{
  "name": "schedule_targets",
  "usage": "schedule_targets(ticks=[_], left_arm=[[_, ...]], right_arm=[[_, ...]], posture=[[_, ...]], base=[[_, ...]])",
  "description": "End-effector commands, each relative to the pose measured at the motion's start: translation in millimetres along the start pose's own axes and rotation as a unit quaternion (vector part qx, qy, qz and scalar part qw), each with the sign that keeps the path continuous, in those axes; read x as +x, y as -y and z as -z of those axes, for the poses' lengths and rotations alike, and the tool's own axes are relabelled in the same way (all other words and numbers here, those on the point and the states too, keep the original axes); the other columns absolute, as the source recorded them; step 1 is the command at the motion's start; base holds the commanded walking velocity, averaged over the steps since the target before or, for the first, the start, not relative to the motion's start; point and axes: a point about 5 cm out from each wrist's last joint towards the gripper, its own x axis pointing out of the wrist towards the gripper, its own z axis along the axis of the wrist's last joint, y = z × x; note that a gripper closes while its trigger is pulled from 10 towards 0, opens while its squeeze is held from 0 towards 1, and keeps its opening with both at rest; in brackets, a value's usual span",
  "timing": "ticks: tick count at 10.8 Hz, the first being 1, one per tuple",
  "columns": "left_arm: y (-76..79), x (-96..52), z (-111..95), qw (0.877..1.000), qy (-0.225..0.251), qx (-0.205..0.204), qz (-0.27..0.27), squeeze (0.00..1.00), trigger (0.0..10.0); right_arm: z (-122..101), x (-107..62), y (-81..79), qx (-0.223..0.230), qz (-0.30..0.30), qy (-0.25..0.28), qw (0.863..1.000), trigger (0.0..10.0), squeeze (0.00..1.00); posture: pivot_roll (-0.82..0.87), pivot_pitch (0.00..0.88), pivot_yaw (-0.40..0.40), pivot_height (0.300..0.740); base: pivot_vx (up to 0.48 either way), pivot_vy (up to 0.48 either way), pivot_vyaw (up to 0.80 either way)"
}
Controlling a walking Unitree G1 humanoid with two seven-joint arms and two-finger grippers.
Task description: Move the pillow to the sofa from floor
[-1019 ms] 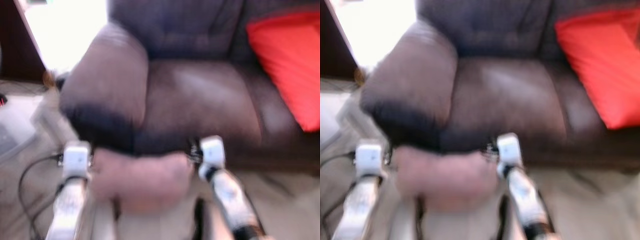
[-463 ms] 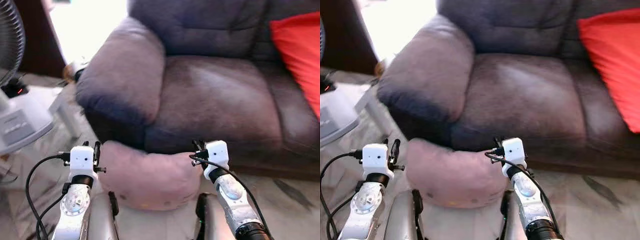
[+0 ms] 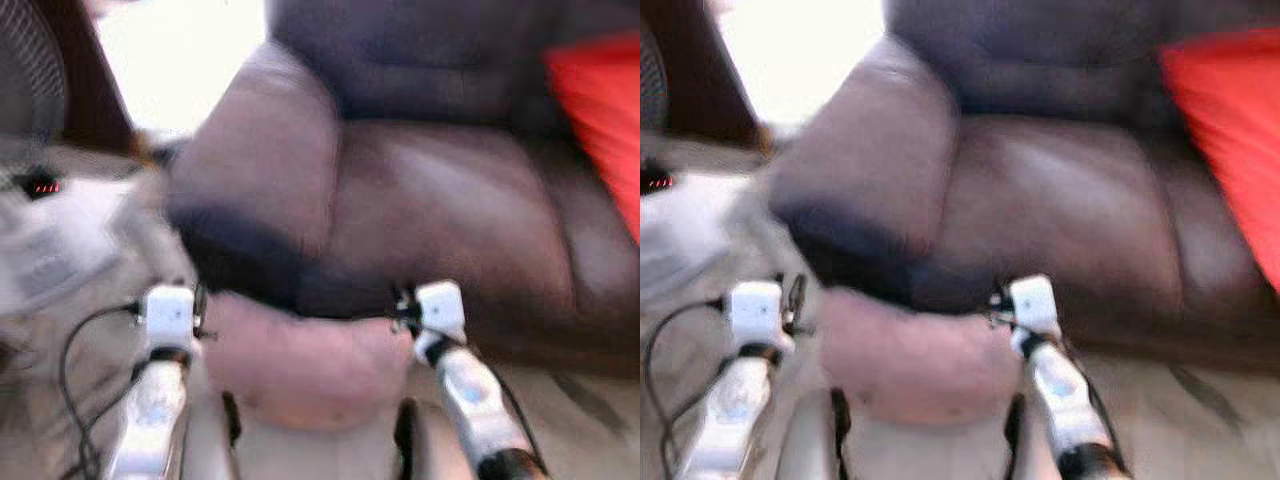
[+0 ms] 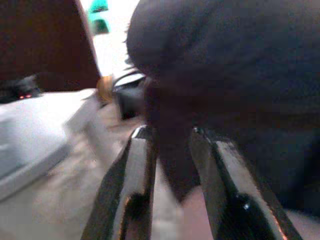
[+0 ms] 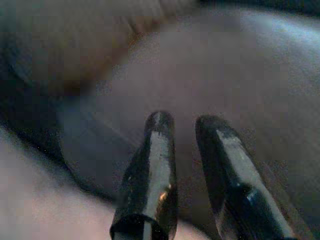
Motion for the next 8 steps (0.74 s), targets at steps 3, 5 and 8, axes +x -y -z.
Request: schedule_targets(ticks=[3,5,8], left_arm=[[7.9,1.6,-2.7,1.000,0.004,-0.009,0.008,0.00,10.0],[7.8,1.8,-2.6,1.000,0.005,-0.008,0.010,0.00,10.0],[10.1,0.6,-2.2,1.000,0.003,-0.008,0.016,0.00,10.0]], right_arm=[[7.0,-5.7,8.1,-0.004,0.011,-0.014,1.000,10.0,0.00],[8.5,-6.0,8.1,-0.004,0.011,-0.018,1.000,10.0,0.00],[22.5,-7.5,11.1,-0.025,0.024,-0.073,0.997,10.0,0.00]], posture=[[0.11,0.138,-0.047,0.472],[0.11,0.138,-0.047,0.472],[0.11,0.140,-0.047,0.472]], base=[[0.294,0.000,0.00],[0.000,0.000,0.00],[0.000,0.000,0.00]])
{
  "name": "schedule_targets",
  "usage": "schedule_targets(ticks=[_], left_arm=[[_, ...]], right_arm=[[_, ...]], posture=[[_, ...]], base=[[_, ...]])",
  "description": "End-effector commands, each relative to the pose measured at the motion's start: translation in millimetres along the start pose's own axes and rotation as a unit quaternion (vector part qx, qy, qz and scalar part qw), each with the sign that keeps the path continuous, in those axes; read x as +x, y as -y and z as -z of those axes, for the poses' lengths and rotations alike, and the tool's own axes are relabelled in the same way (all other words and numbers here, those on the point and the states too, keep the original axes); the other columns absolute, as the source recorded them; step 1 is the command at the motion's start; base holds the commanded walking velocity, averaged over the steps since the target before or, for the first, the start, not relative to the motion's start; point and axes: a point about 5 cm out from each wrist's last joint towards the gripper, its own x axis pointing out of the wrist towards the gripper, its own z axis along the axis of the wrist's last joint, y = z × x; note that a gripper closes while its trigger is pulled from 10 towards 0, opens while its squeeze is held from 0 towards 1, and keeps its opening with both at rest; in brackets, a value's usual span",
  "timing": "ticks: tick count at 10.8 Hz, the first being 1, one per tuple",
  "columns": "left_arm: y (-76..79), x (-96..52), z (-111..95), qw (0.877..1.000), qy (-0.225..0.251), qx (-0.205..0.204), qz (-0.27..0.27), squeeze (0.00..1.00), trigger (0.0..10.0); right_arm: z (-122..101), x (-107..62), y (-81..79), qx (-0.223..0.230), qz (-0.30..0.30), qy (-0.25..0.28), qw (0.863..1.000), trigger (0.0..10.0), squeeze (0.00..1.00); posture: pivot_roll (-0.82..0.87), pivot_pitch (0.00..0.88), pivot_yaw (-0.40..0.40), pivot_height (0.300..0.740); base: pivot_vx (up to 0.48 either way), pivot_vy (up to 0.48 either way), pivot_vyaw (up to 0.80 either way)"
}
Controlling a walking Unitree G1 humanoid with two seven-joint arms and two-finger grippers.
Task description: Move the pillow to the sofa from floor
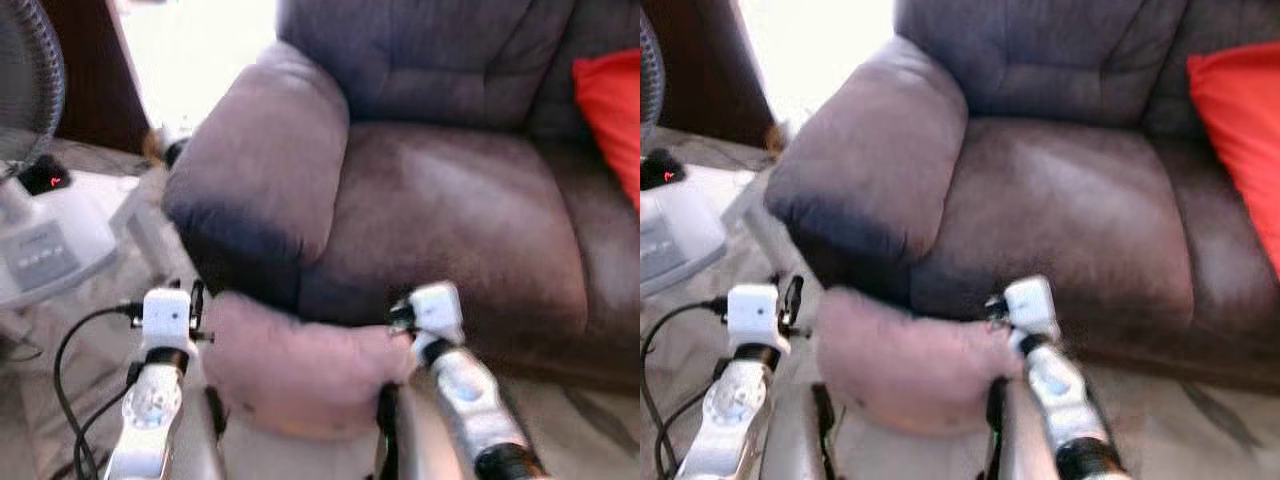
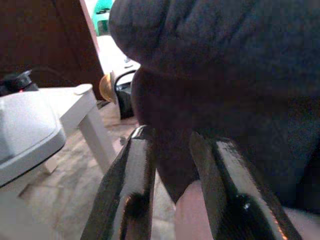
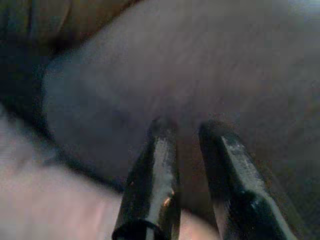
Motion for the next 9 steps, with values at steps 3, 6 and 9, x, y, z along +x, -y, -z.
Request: schedule_targets(ticks=[3,6,9], left_arm=[[1.8,-2.4,3.8,1.000,-0.012,0.001,0.009,0.00,10.0],[3.7,-3.4,4.9,1.000,-0.018,-0.002,0.015,0.00,10.0],[5.4,-3.7,5.9,1.000,-0.021,-0.005,0.019,0.00,10.0]], right_arm=[[15.8,3.2,-3.4,-0.023,-0.009,-0.074,0.997,10.0,1.00],[16.1,13.0,-6.0,0.023,-0.005,-0.123,0.992,10.0,1.00],[18.5,17.5,-8.4,0.034,0.000,-0.169,0.985,10.0,1.00]], posture=[[0.11,0.146,-0.047,0.472],[0.12,0.150,-0.047,0.472],[0.12,0.146,-0.051,0.472]], base=[[0.000,0.000,0.00],[0.000,0.000,0.00],[0.000,0.000,0.00]])
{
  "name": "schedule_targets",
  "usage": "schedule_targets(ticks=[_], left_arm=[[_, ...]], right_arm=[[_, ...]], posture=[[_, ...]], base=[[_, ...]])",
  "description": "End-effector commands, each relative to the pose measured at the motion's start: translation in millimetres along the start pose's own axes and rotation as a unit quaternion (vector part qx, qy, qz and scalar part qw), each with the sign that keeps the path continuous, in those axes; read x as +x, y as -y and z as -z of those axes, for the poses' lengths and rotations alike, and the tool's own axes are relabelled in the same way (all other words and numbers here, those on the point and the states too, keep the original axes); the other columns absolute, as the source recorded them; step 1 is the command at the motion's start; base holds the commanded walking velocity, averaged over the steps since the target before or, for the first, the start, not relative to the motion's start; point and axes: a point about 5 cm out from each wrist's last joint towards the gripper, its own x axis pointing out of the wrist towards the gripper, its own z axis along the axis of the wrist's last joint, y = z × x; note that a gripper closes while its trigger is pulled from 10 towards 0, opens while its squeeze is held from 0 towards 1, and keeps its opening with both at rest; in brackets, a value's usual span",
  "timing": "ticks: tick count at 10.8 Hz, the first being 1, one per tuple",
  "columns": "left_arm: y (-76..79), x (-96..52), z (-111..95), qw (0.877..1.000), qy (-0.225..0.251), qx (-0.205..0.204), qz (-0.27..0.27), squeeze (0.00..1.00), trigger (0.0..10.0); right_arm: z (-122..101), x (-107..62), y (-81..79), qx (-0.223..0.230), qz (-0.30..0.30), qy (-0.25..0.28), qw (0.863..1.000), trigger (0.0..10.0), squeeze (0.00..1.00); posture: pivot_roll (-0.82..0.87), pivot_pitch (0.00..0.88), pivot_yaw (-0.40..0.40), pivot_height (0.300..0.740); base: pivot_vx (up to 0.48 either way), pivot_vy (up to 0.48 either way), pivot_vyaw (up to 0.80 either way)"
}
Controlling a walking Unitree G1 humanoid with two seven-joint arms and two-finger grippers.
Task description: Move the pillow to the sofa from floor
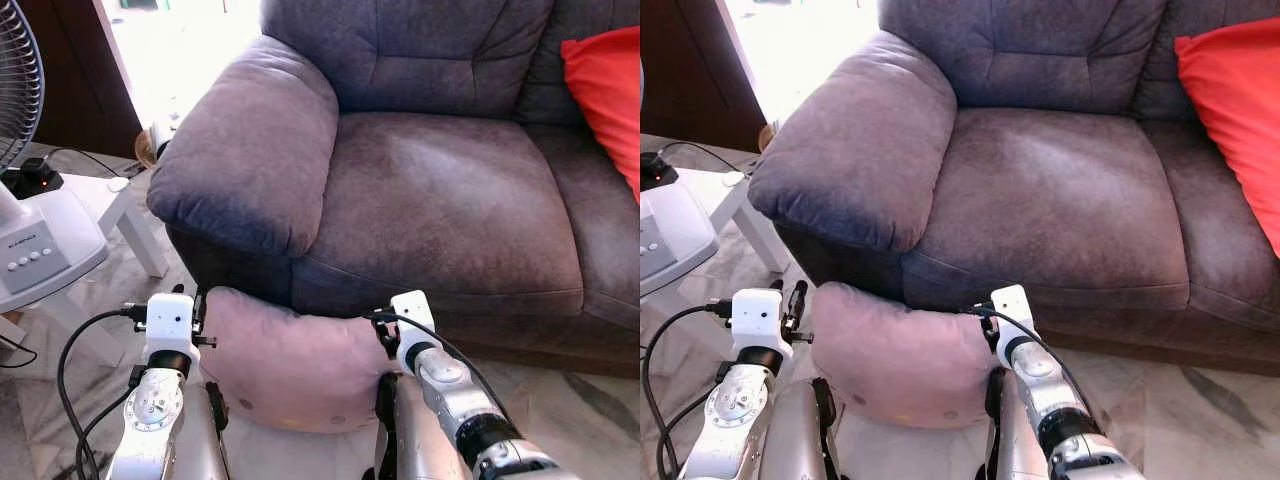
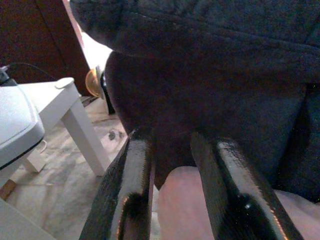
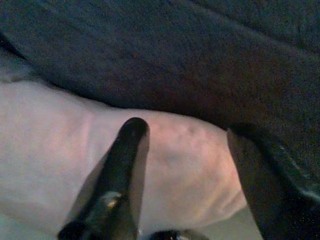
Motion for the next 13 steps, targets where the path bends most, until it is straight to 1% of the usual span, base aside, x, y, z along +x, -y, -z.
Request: schedule_targets(ticks=[1,3,4,5,6,7,9,12,13], left_arm=[[2.9,-1.8,2.6,1.000,-0.009,-0.004,0.009,0.00,10.0],[3.9,-2.3,3.4,1.000,-0.013,-0.005,0.014,0.00,10.0],[4.4,-1.6,2.9,1.000,-0.012,-0.006,0.016,0.00,10.0],[5.1,-0.7,2.3,1.000,-0.012,-0.008,0.019,0.00,10.0],[5.7,-0.7,2.4,1.000,-0.012,-0.008,0.021,0.00,10.0],[7.5,-1.7,3.4,0.999,-0.015,-0.009,0.027,0.00,10.0],[8.2,-2.8,4.4,0.999,-0.018,-0.011,0.030,0.00,10.0],[10.3,-3.9,4.7,0.999,-0.021,-0.011,0.039,0.00,10.0],[11.2,-5.3,4.5,0.999,-0.022,-0.010,0.042,0.00,10.0]], right_arm=[[0.9,0.8,-0.7,0.012,0.002,-0.011,1.000,10.0,1.00],[0.9,1.7,0.4,0.026,0.008,-0.018,0.999,10.0,1.00],[2.1,2.1,-0.2,0.029,0.005,-0.027,0.999,10.0,1.00],[3.0,2.2,1.7,0.028,0.016,-0.035,0.999,10.0,1.00],[3.2,2.0,5.2,0.030,0.031,-0.037,0.998,10.0,1.00],[0.8,1.8,10.8,0.040,0.049,-0.031,0.997,10.0,1.00],[4.0,0.6,18.4,0.049,0.073,-0.039,0.995,10.0,1.00],[7.3,0.6,16.3,0.058,0.073,-0.052,0.994,10.0,1.00],[8.6,1.3,10.7,0.075,0.055,-0.059,0.994,10.0,0.00]], posture=[[0.12,0.146,-0.051,0.472],[0.12,0.140,-0.050,0.472],[0.12,0.140,-0.050,0.472],[0.12,0.140,-0.050,0.472],[0.12,0.140,-0.050,0.472],[0.12,0.140,-0.050,0.472],[0.13,0.145,-0.049,0.472],[0.13,0.152,-0.047,0.472],[0.13,0.161,-0.048,0.472]], base=[[0.000,0.000,0.00],[0.000,0.000,0.00],[0.000,0.000,0.00],[0.000,0.000,0.00],[0.000,0.000,0.00],[0.000,0.000,0.00],[0.000,0.000,0.00],[0.000,0.000,0.00],[0.000,0.000,0.00]])
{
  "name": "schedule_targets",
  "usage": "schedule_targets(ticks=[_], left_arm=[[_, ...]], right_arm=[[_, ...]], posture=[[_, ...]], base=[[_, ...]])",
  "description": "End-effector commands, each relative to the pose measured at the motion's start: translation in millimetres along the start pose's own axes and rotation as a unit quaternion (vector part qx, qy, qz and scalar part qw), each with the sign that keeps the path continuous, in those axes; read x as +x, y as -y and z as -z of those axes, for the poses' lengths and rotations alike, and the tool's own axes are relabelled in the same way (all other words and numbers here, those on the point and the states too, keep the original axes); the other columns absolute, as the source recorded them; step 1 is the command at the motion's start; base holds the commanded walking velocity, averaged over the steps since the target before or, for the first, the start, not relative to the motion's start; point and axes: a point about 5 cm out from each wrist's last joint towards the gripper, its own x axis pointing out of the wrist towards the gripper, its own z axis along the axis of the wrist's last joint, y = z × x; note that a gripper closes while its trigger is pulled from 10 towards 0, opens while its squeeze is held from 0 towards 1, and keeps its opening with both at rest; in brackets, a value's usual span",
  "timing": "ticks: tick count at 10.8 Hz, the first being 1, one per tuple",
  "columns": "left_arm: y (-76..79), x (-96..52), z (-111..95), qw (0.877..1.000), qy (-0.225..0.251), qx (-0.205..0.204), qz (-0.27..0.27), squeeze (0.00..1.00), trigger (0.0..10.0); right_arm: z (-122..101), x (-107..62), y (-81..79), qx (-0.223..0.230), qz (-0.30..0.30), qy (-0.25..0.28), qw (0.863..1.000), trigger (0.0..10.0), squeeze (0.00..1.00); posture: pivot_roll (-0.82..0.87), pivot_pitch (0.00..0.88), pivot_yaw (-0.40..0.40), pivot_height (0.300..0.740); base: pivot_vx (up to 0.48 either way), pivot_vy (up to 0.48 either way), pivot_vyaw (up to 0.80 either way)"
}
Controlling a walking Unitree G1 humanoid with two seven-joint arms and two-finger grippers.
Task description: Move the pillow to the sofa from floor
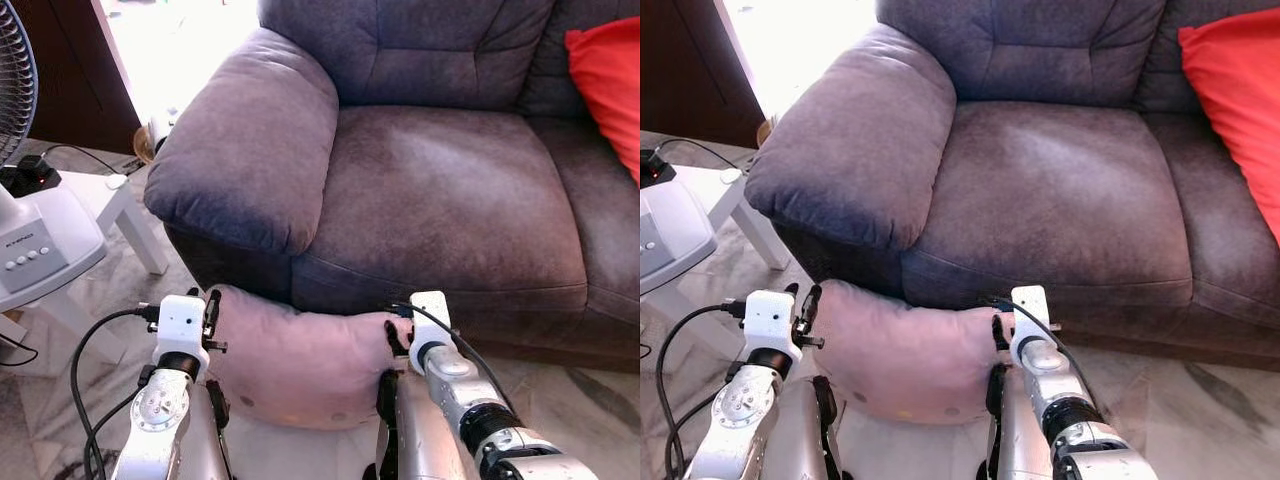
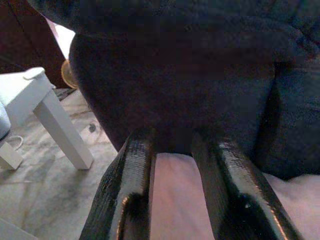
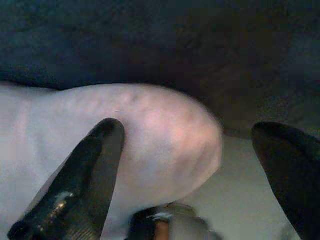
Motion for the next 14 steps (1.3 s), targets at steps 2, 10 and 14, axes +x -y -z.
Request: schedule_targets(ticks=[2,10,14], left_arm=[[2.6,-6.1,2.4,1.000,-0.010,-0.004,0.006,0.00,10.0],[6.7,-26.7,-4.5,1.000,-0.020,-0.009,0.018,0.00,10.0],[2.9,-23.2,-12.5,1.000,-0.015,0.001,0.020,0.00,10.0]], right_arm=[[1.6,0.7,-4.8,0.039,-0.013,-0.016,0.999,10.0,0.00],[2.2,-0.7,-11.5,0.091,-0.075,0.004,0.993,10.0,0.00],[-9.1,-0.8,-9.3,0.099,-0.085,0.044,0.990,0.0,0.00]], posture=[[0.13,0.178,-0.049,0.472],[0.16,0.310,-0.039,0.472],[0.17,0.301,-0.027,0.472]], base=[[0.000,0.000,0.00],[0.000,0.000,0.00],[0.000,0.000,0.00]])
